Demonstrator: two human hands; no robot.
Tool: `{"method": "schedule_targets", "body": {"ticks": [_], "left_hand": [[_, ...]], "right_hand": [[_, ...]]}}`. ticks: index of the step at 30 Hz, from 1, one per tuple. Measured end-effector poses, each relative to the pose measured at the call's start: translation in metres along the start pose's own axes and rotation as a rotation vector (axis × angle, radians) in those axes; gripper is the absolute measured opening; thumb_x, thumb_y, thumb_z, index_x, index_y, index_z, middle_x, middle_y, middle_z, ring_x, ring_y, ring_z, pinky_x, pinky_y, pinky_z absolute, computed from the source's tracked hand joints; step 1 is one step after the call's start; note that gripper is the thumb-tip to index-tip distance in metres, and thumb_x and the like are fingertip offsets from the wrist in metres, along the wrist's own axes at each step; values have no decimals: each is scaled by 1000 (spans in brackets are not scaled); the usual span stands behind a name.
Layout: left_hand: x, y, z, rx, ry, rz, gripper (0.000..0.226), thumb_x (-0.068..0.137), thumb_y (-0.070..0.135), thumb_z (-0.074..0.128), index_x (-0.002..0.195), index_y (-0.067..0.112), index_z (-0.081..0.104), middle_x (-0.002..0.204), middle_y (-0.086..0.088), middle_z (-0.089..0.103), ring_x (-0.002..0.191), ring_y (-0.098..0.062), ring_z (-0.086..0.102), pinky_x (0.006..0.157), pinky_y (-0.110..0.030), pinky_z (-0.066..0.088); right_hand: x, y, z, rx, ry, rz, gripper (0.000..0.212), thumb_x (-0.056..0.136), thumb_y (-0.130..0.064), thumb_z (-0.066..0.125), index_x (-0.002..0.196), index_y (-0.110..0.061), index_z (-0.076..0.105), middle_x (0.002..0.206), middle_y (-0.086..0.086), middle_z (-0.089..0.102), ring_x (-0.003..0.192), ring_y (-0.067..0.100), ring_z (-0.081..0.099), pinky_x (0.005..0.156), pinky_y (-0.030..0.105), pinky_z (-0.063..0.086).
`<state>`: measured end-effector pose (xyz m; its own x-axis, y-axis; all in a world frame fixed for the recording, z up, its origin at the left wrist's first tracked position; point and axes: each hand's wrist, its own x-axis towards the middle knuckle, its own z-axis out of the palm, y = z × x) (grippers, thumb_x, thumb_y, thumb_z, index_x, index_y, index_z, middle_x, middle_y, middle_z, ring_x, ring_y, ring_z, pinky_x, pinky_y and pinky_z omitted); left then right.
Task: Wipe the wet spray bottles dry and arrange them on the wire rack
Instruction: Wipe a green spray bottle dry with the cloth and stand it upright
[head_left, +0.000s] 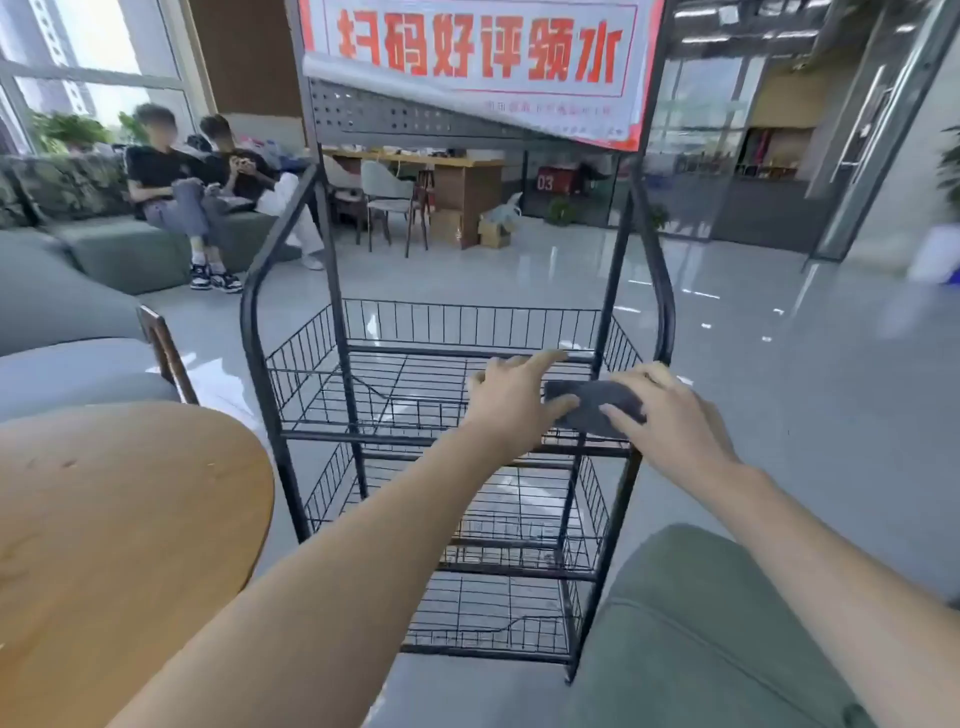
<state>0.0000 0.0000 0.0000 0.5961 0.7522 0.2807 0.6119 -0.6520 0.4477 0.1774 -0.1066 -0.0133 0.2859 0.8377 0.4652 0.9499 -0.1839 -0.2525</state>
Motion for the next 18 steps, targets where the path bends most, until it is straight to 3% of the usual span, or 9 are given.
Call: {"method": "schedule_targets", "body": {"ticks": [3,6,8,12,14,16,18], "left_hand": [[24,6,13,66,-73,1,57,106,57,56,158,39,45,151,-2,59,144,-28,42,115,-48,27],[36,6,22,90,-109,-41,38,106,49,60,141,36,64,138,1,67,138,-26,49,113,-46,27],[39,4,23,17,-60,-59,26,104,41,65,128,36,73,127,4,73,128,-23,55,110,-41,31],[30,4,6,-253,42,-55,12,97,28,76,106,31,82,98,5,77,105,-26,66,104,-42,48],[17,4,-13,-332,50,-44,11,98,20,75,106,23,82,87,5,73,88,-21,67,87,-25,54],[0,-2,-38,-358,52,-30,11,99,13,73,106,17,81,87,3,74,81,-15,65,67,-8,48],[-27,-12,-66,-367,32,-29,11,100,10,72,106,15,80,90,3,76,83,-11,67,66,-6,47]], "right_hand": [[17,10,10,111,-63,-8,45,96,-22,74,138,-11,64,134,4,60,109,19,58,87,10,26],[23,16,12,50,-94,23,41,97,-31,71,136,-21,67,133,-2,65,120,23,60,92,23,36],[22,17,9,-1,-51,53,30,97,-41,68,126,-34,71,125,-13,68,112,20,62,84,29,41],[20,3,-5,102,84,89,14,94,-42,72,107,-37,75,102,-17,68,93,15,59,73,30,33],[18,-9,-16,135,121,80,13,90,-43,77,101,-38,74,89,-22,61,88,12,51,73,30,32],[15,-25,-28,262,79,46,14,84,-42,82,93,-37,73,84,-24,55,88,13,51,74,30,34],[12,-46,-36,472,7,16,16,81,-40,86,88,-36,72,86,-15,64,84,12,59,70,28,40]]}}
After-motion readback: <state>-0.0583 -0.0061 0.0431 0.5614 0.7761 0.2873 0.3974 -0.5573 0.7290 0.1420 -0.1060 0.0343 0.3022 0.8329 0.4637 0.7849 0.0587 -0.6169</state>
